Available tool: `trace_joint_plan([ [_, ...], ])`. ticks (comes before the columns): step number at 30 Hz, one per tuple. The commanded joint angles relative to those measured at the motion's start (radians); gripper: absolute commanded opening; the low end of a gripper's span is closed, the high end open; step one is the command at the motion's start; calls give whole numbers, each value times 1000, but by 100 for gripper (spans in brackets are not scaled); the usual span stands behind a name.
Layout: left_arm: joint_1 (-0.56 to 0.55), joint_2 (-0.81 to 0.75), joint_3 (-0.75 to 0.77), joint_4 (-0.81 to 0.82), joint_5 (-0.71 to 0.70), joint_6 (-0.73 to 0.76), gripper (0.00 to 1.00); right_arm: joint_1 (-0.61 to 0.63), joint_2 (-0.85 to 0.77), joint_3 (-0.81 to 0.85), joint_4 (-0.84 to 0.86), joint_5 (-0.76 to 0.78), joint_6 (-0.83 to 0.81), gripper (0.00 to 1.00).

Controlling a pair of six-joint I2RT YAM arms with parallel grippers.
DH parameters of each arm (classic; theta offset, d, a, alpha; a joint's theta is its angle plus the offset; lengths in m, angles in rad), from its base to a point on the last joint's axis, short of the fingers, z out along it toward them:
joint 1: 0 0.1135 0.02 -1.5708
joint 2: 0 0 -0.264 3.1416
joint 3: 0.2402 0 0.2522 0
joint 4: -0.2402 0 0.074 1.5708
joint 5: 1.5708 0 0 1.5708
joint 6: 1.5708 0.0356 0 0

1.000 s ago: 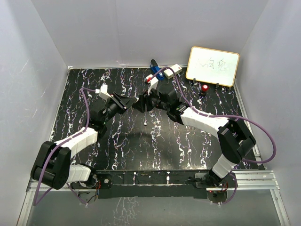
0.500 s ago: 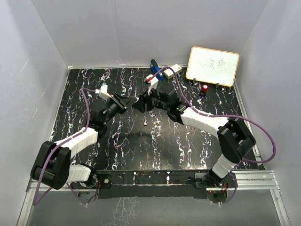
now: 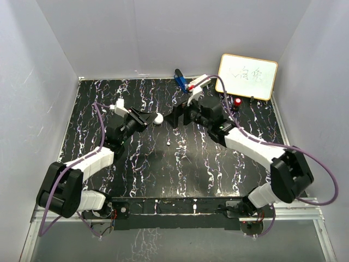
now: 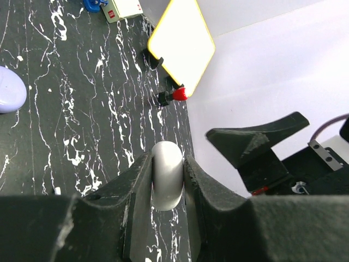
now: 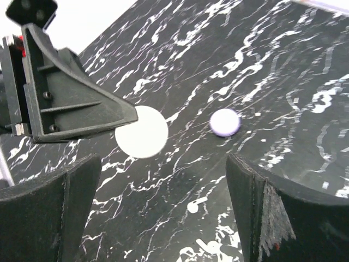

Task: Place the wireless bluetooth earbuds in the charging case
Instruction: Pick up the charging case at the center of the board, then open the charging case.

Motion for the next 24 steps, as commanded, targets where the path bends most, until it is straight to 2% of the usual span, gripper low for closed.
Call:
trace_joint_plan([
  [1, -3, 36, 52, 72, 0, -45, 0, -42, -102, -33, -9, 95, 34, 98],
  [8, -3, 120, 83, 156, 60, -133, 0, -44, -87, -23, -48, 164, 49, 98],
  [24, -17, 130, 133, 124, 100, -146, 0, -44, -35, -11, -53, 182, 87, 98],
])
